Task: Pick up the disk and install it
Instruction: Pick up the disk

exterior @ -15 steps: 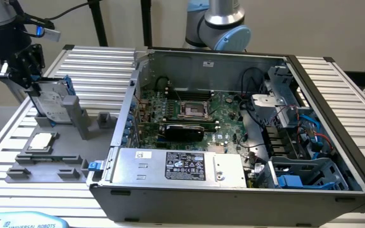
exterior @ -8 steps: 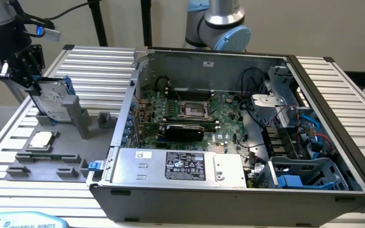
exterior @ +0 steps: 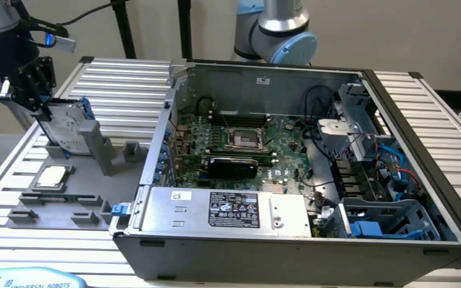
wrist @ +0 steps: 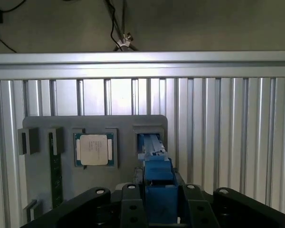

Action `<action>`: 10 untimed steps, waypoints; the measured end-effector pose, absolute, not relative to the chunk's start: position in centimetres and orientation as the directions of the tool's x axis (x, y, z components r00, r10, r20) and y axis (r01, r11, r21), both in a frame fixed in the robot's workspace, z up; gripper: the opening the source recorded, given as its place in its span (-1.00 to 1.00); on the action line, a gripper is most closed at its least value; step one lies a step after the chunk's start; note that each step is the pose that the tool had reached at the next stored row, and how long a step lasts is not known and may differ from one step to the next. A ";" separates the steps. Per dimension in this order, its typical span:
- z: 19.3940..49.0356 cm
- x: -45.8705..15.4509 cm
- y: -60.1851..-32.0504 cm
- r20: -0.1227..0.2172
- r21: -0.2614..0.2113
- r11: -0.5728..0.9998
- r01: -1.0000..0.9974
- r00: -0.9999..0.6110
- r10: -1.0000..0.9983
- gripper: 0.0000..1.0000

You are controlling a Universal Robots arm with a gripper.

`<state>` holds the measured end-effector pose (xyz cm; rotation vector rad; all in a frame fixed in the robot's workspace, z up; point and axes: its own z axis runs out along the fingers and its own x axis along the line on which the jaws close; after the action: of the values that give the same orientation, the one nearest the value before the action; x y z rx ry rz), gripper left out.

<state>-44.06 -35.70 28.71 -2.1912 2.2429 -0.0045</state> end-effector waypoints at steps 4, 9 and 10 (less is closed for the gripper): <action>28.7 -44.1 -36.0 -0.002 -0.006 0.023 -1.000 -0.023 -1.000 -0.35; 28.7 -44.0 -36.1 -0.003 -0.006 0.023 -1.000 -0.023 -1.000 -0.35; 28.7 -44.0 -36.1 -0.003 -0.006 0.023 -1.000 -0.023 -1.000 -0.35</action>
<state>-44.05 -36.12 28.70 -2.1908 2.2425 -0.0040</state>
